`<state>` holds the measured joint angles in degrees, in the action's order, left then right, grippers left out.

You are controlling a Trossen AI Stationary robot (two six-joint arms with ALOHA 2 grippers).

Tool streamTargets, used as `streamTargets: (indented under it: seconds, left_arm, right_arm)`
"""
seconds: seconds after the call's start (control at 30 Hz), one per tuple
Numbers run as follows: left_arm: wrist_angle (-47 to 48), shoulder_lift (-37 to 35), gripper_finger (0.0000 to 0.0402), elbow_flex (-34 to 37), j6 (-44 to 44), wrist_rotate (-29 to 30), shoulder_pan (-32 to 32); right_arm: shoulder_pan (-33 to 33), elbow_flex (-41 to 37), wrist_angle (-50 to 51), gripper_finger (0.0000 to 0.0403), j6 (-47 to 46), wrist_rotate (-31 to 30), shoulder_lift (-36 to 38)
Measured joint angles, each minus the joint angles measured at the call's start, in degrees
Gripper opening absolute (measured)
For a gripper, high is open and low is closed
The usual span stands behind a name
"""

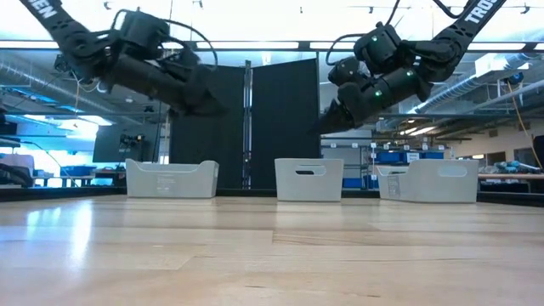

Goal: Sort batteries
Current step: Return to Home Position

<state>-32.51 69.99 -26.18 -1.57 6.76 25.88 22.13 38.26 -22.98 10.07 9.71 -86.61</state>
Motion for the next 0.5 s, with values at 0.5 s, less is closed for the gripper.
streamTargets:
  seconds: [0.5]
  left_arm:
    - [-22.0,-3.7,0.0115,12.3,4.0,-2.5,-8.4]
  right_arm:
    - [0.0,0.0,2.7,0.001,3.5,0.5,4.0]
